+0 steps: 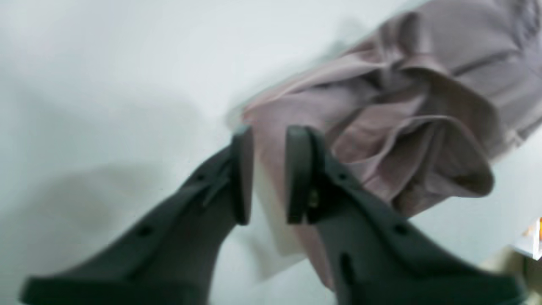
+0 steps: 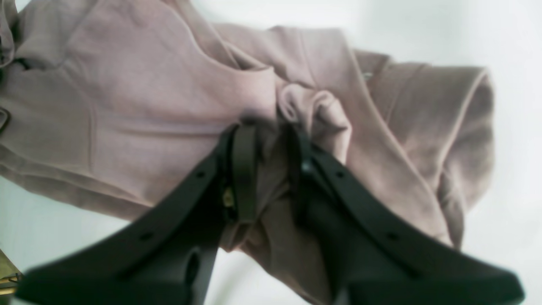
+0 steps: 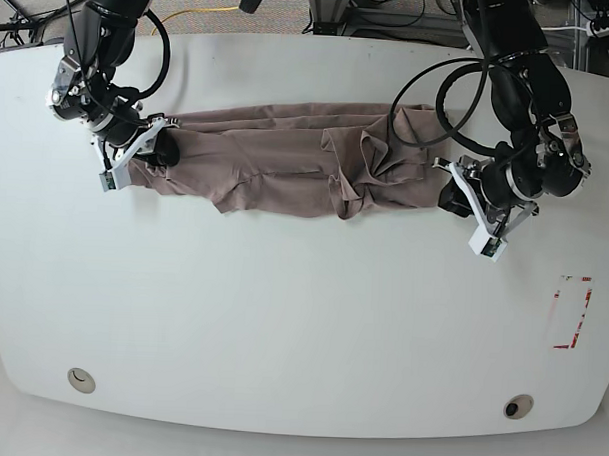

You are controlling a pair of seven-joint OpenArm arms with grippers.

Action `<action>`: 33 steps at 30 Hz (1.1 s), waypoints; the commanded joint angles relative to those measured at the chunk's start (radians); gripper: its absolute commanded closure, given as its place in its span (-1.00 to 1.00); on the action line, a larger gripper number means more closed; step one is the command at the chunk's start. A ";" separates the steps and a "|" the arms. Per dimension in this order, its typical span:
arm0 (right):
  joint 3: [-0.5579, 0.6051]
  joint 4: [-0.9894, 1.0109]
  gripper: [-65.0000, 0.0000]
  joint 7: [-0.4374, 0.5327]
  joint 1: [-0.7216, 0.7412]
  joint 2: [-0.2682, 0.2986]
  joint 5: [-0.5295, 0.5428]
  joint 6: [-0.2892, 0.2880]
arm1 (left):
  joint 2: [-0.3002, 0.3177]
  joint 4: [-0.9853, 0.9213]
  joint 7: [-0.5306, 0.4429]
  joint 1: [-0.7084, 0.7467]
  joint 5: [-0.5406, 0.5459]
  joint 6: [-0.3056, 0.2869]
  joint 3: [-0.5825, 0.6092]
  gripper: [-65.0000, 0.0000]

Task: Fold the T-shirt properly
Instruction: 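Carry the left gripper's strip end toward the right gripper, folding it over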

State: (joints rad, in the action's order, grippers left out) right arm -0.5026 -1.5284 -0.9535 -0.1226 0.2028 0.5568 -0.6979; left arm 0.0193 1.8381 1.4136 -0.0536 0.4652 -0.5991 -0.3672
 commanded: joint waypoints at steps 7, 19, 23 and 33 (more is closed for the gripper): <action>-0.003 -0.014 0.62 0.011 0.010 0.011 0.016 0.000 | -0.006 -0.084 -0.032 -0.024 -0.078 0.001 0.072 0.74; -0.003 -0.016 0.62 0.011 0.010 0.011 0.016 0.000 | -0.020 -0.191 -0.087 -0.024 -0.070 -0.003 0.342 0.74; -0.003 -0.014 0.62 0.011 0.010 0.011 0.016 0.000 | -0.015 -0.191 -0.086 -0.024 0.045 -0.005 0.475 0.74; -0.003 -0.014 0.62 0.011 0.011 0.011 0.016 0.000 | -0.022 -0.176 -0.017 -0.064 0.134 -0.099 0.638 0.73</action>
State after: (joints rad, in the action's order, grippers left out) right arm -0.5026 -1.5284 -0.9535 -0.1226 0.2020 0.5568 -0.6983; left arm 0.0040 1.6295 1.4075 -0.0937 0.5842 -0.6933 0.2703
